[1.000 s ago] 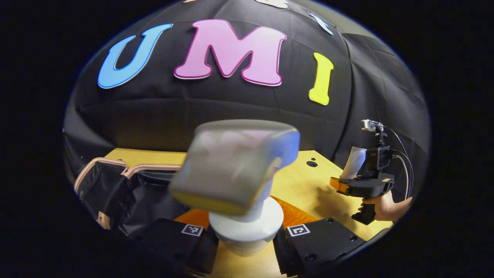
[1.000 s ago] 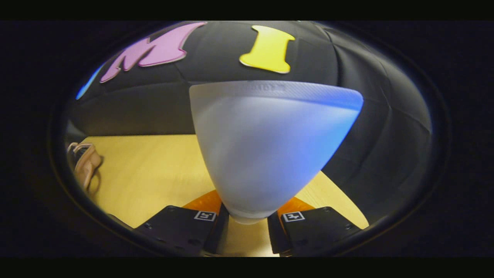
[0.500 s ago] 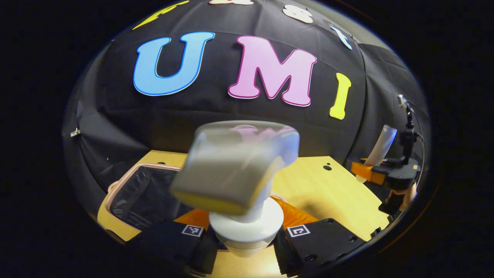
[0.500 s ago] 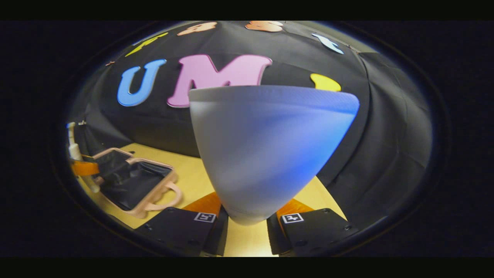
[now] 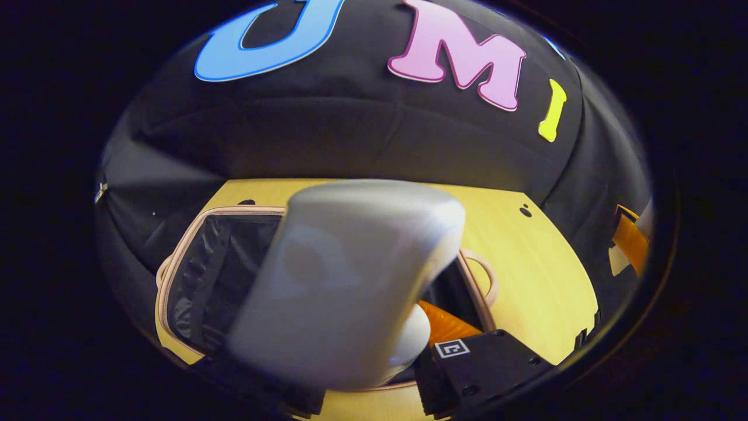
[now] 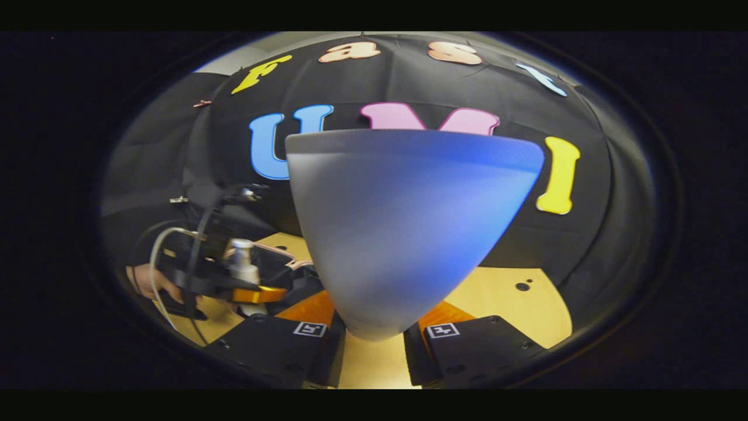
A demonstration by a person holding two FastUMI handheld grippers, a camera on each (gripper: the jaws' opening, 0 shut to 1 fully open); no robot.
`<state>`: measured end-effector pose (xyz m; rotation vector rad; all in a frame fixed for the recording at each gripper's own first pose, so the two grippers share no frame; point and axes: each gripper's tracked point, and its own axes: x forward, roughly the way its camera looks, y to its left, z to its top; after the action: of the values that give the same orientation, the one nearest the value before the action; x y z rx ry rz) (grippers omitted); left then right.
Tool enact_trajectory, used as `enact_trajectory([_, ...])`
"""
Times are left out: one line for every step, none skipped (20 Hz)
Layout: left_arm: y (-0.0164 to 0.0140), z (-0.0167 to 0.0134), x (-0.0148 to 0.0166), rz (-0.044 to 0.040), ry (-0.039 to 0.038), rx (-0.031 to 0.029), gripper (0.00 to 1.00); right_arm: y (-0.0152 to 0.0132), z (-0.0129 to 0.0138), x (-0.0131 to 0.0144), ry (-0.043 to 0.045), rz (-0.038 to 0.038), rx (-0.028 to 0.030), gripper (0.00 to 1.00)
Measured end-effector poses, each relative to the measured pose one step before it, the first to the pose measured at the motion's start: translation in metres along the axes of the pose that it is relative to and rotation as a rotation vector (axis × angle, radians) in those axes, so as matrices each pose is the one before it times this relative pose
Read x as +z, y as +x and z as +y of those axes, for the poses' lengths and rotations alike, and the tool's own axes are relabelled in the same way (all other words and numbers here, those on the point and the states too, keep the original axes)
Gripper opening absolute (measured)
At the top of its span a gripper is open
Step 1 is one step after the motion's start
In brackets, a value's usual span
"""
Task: First open the suitcase, pack the skin care products into it, and then close the suitcase.
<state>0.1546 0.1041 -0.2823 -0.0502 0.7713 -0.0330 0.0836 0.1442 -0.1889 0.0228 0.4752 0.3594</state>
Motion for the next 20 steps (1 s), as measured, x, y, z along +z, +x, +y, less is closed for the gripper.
enact_trajectory([0.01494,0.00084,-0.00352,0.04461,0.01144,0.00909,0.60,0.00465,0.00717,-0.00261,0.01686,0.01309,0.02473,0.47])
enact_trajectory([0.01942,-0.00060,-0.00561,0.04333,0.00700,0.00585,0.60,0.00713,0.00219,-0.00204,0.00895,0.00151,0.01338,0.47])
enact_trajectory([0.01240,-0.00022,-0.00939,0.07114,0.00084,0.00588,0.60,0.00613,0.00273,0.00001,0.01135,0.00287,0.01671,0.47])
enact_trajectory([0.01081,0.00109,-0.00879,0.07412,0.00050,0.01017,0.60,0.00712,0.00197,-0.00137,0.00837,0.00912,0.01107,0.47])
enact_trajectory([0.01105,0.00444,-0.00778,0.06428,-0.00056,0.02481,0.60,0.00496,0.00329,-0.00086,0.01978,0.01004,0.01359,0.47])
enact_trajectory([0.01104,0.00424,-0.00300,0.04242,0.00991,0.02325,0.60,0.00562,0.00193,-0.00187,0.01541,0.00652,0.01104,0.47])
enact_trajectory([0.00501,0.00175,0.00266,0.02502,0.00990,0.02106,0.60,0.00466,-0.00030,-0.00029,0.00843,0.00386,0.00867,0.47])
enact_trajectory([0.00803,0.00167,0.00151,0.02757,0.01428,0.01422,0.61,0.00446,-0.00257,-0.00105,-0.00015,0.00223,0.00121,0.47])
enact_trajectory([0.00522,0.00069,0.00133,0.01829,0.01293,0.00663,0.64,0.00450,-0.00190,-0.00202,0.00380,0.00871,0.00513,0.47])
enact_trajectory([0.00224,0.00198,0.00077,0.02041,0.00382,0.01491,0.64,0.00502,-0.00106,-0.00351,0.00471,0.01312,0.00638,0.47])
enact_trajectory([-0.00014,0.00168,0.00305,-0.00017,-0.00384,0.01848,0.65,0.00383,-0.00134,-0.00234,0.00409,0.01085,0.00250,0.47])
enact_trajectory([-0.00151,0.00185,0.00570,-0.02159,-0.00689,0.01262,0.66,0.00420,-0.00241,-0.00210,0.00199,0.00790,-0.00069,0.47])
enact_trajectory([-0.00085,0.00006,0.00331,-0.01413,-0.00638,0.00082,0.65,0.00304,-0.00136,-0.00182,0.00146,0.00981,-0.00101,0.47])
enact_trajectory([-0.00402,0.00312,0.00209,-0.01743,-0.00802,0.00622,0.67,0.00411,0.00000,-0.00168,-0.00141,0.00667,0.00065,0.47])
enact_trajectory([-0.00756,0.00485,0.00306,-0.02433,-0.01020,0.01408,0.74,0.00307,0.00001,-0.00255,-0.00024,0.01224,-0.00032,0.47])
enact_trajectory([-0.00943,0.00460,0.00502,-0.04953,-0.02317,-0.00069,0.76,0.00333,0.00093,-0.00364,-0.00193,0.01625,0.00238,0.46])
enact_trajectory([-0.01294,0.00459,0.00480,-0.05449,-0.03214,-0.00401,0.76,0.00253,0.00309,-0.00315,-0.00170,0.00917,0.00314,0.46])
enact_trajectory([-0.01532,0.00762,0.00498,-0.05669,-0.03246,0.00054,0.76,0.00514,0.00237,-0.00349,0.00486,0.01346,0.00395,0.47])
enact_trajectory([-0.01644,0.01271,0.00349,-0.04976,-0.02712,0.00569,0.77,0.00290,0.00260,-0.00667,0.01063,0.01636,0.00253,0.46])
enact_trajectory([-0.01709,0.01442,0.00108,-0.03759,-0.02025,0.00862,0.77,0.00589,0.00215,-0.00591,0.00719,0.01680,-0.00988,0.47])
